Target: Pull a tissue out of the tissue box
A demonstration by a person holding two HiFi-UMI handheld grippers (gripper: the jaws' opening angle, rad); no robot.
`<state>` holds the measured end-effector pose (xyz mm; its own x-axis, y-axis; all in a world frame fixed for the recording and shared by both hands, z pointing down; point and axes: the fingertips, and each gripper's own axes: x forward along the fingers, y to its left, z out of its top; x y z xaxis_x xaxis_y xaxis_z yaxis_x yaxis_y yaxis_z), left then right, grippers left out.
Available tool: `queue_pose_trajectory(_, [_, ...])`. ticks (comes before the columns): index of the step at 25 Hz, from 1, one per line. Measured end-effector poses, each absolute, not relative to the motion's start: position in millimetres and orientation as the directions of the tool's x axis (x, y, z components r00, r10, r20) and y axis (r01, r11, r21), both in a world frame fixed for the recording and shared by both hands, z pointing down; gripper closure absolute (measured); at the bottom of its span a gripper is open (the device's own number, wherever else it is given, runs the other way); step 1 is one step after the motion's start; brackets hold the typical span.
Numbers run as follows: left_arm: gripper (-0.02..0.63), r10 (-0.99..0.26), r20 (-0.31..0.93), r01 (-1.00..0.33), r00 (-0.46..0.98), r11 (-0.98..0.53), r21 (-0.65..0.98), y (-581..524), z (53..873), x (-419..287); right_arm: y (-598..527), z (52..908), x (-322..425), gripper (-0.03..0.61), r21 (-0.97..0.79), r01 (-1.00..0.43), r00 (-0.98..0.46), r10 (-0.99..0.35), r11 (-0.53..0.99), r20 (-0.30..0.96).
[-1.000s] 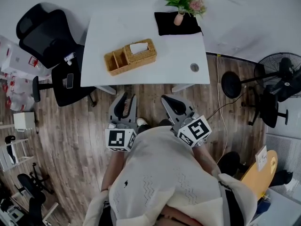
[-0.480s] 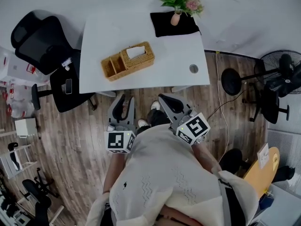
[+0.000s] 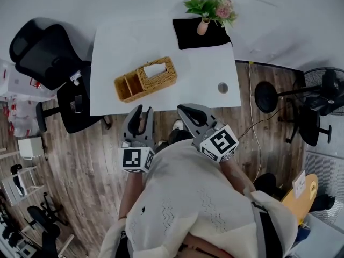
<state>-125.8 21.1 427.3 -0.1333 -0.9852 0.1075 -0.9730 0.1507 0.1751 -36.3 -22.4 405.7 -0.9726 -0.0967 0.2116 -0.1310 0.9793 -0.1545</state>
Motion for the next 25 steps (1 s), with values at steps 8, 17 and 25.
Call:
queue_pose_trajectory(8, [0.500,-0.985,0.125,-0.973,-0.122,0.144,0.179,-6.7,435.4,-127.4,-48.7,412.2,-39.3,0.577,-0.163,-0.133,-0.970,-0.094,0.978,0.226])
queue_pose_trajectory(17, [0.500,-0.984,0.155,-0.982,-0.087,0.111,0.150,-21.3,442.4,-143.1,-61.5,412.9,-38.2,0.577,-0.164,-0.189,-0.962,-0.148,0.968,0.231])
queue_pose_trajectory(25, [0.500,-0.985,0.173,-0.993,0.023,-0.002,0.119,-48.2,444.7,-168.3,-77.8,413.2,-45.0,0.578,-0.167,-0.309,-0.934,-0.265,0.936,0.239])
